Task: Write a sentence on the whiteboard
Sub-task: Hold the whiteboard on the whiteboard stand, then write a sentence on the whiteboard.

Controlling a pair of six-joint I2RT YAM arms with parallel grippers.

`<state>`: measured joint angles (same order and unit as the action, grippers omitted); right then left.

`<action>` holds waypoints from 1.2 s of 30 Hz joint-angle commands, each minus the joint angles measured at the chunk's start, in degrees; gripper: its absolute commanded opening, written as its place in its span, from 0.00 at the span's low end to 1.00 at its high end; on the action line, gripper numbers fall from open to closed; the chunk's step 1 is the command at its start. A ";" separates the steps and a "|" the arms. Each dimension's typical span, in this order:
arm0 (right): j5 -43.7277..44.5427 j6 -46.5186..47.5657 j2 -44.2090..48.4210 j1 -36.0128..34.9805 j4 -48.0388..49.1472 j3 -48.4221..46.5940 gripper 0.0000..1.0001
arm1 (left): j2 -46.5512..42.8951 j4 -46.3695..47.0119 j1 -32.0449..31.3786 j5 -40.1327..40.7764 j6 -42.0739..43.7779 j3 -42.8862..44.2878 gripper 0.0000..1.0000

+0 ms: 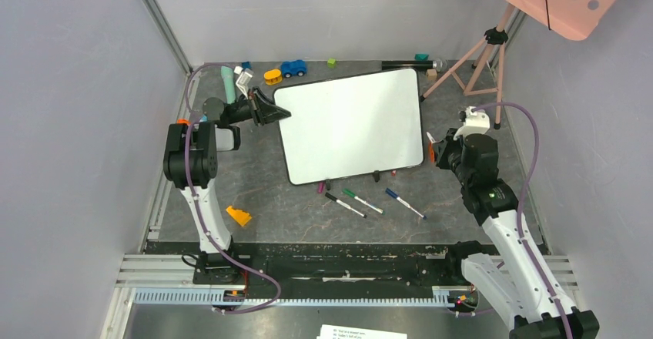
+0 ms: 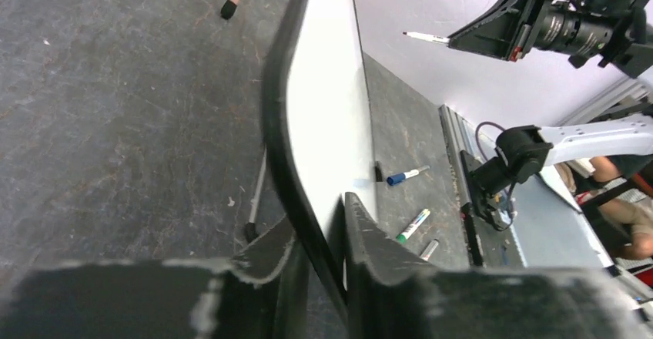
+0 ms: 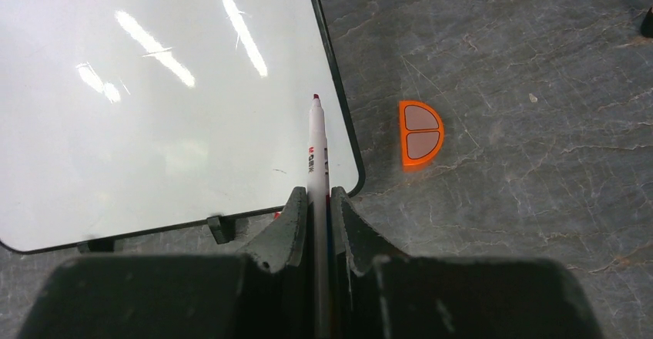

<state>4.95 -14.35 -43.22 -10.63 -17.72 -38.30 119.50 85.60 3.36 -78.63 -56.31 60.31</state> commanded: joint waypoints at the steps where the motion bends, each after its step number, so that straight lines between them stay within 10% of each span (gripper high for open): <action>1: -0.16 0.84 -0.67 0.17 1.32 -2.67 0.00 | 0.78 3.61 0.34 -0.80 -0.55 2.26 0.15; 5: -0.54 0.76 -1.65 0.17 1.52 -3.53 0.00 | 1.31 3.61 0.10 -1.34 -1.26 3.11 0.02; 28: 0.59 0.85 0.44 0.18 1.76 -1.99 0.00 | -3.87 2.27 0.40 1.82 6.16 -3.89 0.02; 32: 0.53 0.81 0.70 0.16 1.74 -1.86 0.00 | -7.74 -8.45 0.73 4.94 15.51 -6.64 0.02; 36: 0.50 0.80 0.91 0.17 1.92 -1.72 0.00 | -16.62 -38.39 -0.82 12.88 40.01 -9.13 0.02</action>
<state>4.93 -14.33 -43.20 -10.63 -17.65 -39.24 110.93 70.43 3.95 -73.76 -51.83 53.04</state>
